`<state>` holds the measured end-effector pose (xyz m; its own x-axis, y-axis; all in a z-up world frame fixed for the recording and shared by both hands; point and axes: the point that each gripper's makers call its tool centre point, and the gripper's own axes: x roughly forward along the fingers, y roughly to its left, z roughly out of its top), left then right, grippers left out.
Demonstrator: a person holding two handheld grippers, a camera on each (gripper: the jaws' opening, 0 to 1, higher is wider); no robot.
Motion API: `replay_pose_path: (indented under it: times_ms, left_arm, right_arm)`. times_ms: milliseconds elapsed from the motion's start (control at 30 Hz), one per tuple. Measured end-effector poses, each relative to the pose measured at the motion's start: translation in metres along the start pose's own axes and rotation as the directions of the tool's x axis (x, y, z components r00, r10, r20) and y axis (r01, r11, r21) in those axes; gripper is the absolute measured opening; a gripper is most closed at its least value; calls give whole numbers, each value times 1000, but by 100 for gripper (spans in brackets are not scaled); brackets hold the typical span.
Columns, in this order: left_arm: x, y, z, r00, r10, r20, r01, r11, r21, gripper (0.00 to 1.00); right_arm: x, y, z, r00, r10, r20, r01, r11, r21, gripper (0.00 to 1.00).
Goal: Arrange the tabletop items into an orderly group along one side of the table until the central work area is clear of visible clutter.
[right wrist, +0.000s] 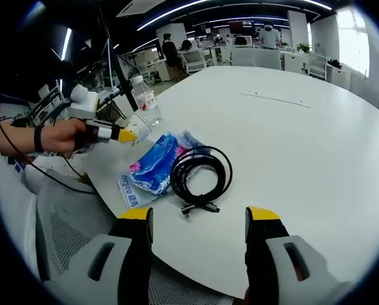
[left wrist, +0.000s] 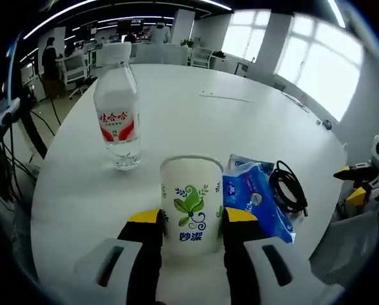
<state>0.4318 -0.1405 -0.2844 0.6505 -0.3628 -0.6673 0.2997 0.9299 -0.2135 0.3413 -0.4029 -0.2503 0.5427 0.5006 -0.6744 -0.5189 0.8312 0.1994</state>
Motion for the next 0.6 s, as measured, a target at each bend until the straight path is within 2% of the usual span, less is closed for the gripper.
replay_pose_path:
  times_ms: [167, 333, 600]
  left_arm:
    - [-12, -9, 8, 999, -17, 29, 15, 998, 65, 36]
    - [-19, -16, 13, 998, -45, 49, 42, 997, 61, 36]
    - [-24, -41, 15, 993, -110, 45, 103, 986, 129, 37]
  right_arm:
    - [3, 6, 4, 1000, 16, 0, -16, 1000, -15, 57]
    - [6, 12, 6, 999, 34, -6, -34, 999, -32, 57]
    - [11, 22, 16, 998, 64, -1, -64, 997, -48, 57]
